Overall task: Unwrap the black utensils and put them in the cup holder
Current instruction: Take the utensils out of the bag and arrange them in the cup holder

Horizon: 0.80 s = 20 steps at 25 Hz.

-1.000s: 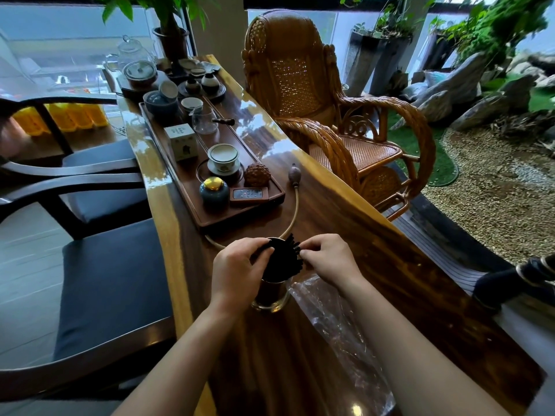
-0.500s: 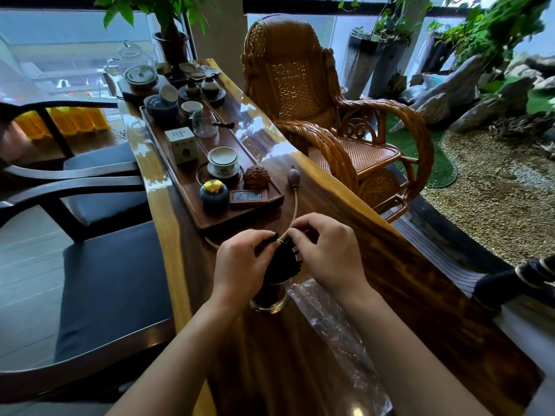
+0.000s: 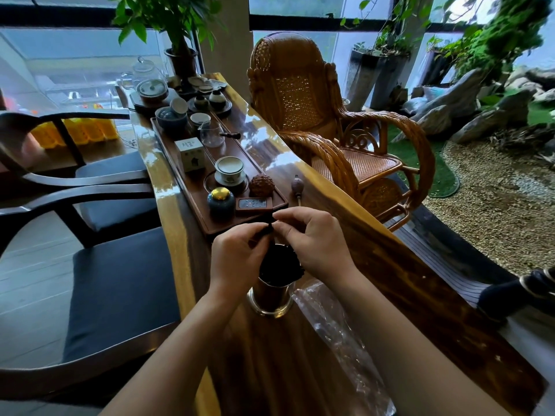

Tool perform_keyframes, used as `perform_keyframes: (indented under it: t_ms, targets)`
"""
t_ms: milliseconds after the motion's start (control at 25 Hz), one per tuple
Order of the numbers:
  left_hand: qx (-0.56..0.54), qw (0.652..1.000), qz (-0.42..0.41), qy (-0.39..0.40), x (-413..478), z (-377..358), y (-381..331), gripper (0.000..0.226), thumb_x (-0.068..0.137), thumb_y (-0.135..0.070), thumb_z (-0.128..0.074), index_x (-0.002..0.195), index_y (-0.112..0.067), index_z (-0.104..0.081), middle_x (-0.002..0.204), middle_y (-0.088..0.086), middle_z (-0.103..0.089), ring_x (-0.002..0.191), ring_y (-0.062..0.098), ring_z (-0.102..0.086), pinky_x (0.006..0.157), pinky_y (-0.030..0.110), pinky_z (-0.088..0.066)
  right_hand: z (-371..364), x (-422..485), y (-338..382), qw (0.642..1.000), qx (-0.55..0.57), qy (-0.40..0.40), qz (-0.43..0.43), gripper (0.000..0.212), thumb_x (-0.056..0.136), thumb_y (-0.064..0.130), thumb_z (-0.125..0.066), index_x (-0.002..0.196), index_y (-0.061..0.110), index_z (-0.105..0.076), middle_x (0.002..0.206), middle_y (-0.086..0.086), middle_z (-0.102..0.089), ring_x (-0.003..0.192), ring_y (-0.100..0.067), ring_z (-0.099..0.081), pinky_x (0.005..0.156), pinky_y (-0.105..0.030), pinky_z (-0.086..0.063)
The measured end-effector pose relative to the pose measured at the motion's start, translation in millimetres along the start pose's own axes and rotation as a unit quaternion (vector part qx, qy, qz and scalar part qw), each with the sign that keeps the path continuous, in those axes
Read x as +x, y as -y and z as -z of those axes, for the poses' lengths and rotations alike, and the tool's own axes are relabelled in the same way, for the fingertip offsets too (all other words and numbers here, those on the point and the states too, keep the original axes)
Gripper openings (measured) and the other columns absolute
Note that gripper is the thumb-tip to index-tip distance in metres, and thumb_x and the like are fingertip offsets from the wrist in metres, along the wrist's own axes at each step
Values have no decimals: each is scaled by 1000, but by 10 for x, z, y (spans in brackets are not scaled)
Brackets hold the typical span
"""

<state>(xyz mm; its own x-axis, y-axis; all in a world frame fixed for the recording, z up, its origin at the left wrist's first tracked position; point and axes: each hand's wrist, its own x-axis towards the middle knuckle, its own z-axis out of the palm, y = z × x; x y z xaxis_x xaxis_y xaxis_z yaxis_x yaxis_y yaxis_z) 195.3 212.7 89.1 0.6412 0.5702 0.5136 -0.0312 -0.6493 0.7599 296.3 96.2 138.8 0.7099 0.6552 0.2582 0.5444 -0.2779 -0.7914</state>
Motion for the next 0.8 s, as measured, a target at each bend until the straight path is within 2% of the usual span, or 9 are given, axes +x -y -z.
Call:
perform_keyframes:
  t_ms: [200,320,400,520,640,800]
  targets:
    - [-47,998,30,-19,-11,128,-4,26,87,-12,-75,107,-27,-71,93,-17,-72,85,-2,-73,71,16,-59,16,-14,-22,998,65,8,-23,17,91,16,-72,107,19,-76,96,5,-77,90,-9,-73,82,-35,-62]
    - [-134,977,147,-82,-11,290,78,19,89,-15,-74,108,-18,-76,93,-7,-79,87,4,-75,73,18,-60,71,-102,-171,997,42,-38,-43,16,92,19,-71,106,21,-76,92,8,-76,86,-8,-72,80,-38,-62]
    - [-268,924,233,-142,-4,404,97,15,90,-13,-72,104,-9,-76,92,1,-80,89,14,-77,74,22,-61,66,-182,-253,998,-2,-42,-46,19,92,21,-70,111,21,-75,98,8,-76,90,-7,-71,83,-38,-61]
    - [-424,812,338,-217,8,510,81,6,91,-6,-69,93,-7,-74,92,6,-76,95,24,-74,70,23,-61,18,-247,-343,998,-38,-6,-54,32,97,28,-63,128,21,-67,119,3,-72,107,-11,-66,95,-37,-56]
    - [-500,727,408,-235,-11,519,100,6,91,-5,-67,97,-4,-69,106,13,-70,104,27,-69,67,25,-62,-36,-243,-341,985,107,-4,-137,38,103,30,-52,139,21,-58,130,-2,-67,115,-14,-65,96,-35,-57]
    - [-526,685,451,-226,-80,392,91,2,91,-5,-67,91,-4,-69,97,11,-69,100,24,-68,62,25,-61,-51,-244,-306,923,320,-56,-208,32,104,18,-50,132,8,-62,114,-14,-72,92,-25,-76,73,-27,-63]
